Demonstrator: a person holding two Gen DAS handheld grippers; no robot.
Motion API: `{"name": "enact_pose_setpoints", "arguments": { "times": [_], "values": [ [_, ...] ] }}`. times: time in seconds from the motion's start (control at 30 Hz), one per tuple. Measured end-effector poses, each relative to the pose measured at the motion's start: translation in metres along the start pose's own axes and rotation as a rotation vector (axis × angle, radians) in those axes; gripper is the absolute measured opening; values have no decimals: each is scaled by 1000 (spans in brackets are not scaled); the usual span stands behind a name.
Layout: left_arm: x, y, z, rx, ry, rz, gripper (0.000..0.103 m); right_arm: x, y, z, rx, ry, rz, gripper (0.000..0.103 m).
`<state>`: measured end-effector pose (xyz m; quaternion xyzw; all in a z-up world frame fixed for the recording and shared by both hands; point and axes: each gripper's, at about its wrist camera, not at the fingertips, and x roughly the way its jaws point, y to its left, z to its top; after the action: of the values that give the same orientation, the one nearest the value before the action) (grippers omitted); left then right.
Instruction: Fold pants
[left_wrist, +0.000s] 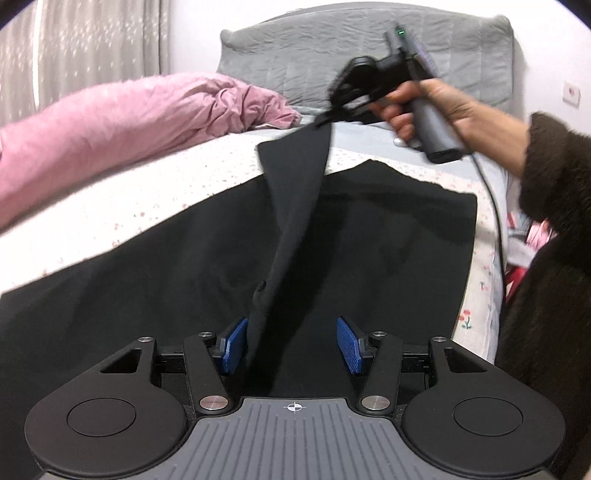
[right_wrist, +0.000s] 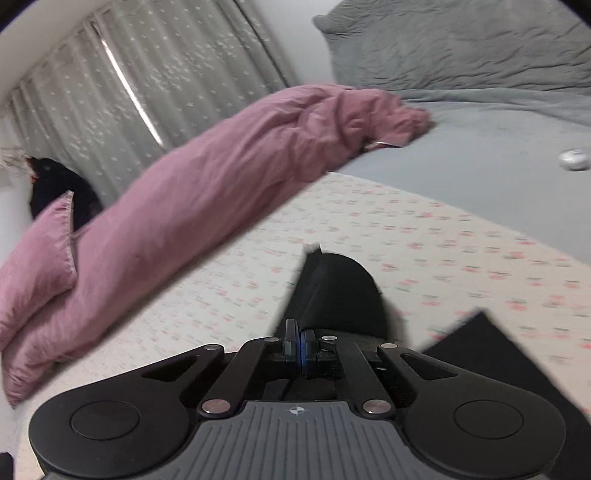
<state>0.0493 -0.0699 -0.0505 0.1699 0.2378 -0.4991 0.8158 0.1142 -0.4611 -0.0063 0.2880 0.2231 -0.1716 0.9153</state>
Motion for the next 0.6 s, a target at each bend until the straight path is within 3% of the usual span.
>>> {"name": "enact_pose_setpoints", "arguments": {
  "times": [0.07, 0.2, 0.37, 0.43, 0.53, 0.57, 0.6],
  "values": [
    [0, -3, 0, 11, 8, 31, 50, -13, -8, -4, -22, 28, -57, 3],
    [2, -13, -2, 62, 38, 118, 31, -35, -32, -22, -5, 82, -95, 3],
    [0, -19, -7, 89, 47, 171, 20, -54, -64, -45, 53, 119, -119, 4],
    [-2, -22, -9, 99, 50, 178, 15, -61, -79, -51, 99, 114, -114, 11],
    [-6, -26, -12, 121, 52, 188, 12, -73, -103, -59, 202, 61, -118, 29],
    [-7, -27, -13, 126, 52, 191, 12, -75, -113, -61, 247, 45, -122, 42],
    [-8, -28, -13, 128, 52, 193, 12, -77, -119, -61, 283, 38, -124, 45]
  ]
}}
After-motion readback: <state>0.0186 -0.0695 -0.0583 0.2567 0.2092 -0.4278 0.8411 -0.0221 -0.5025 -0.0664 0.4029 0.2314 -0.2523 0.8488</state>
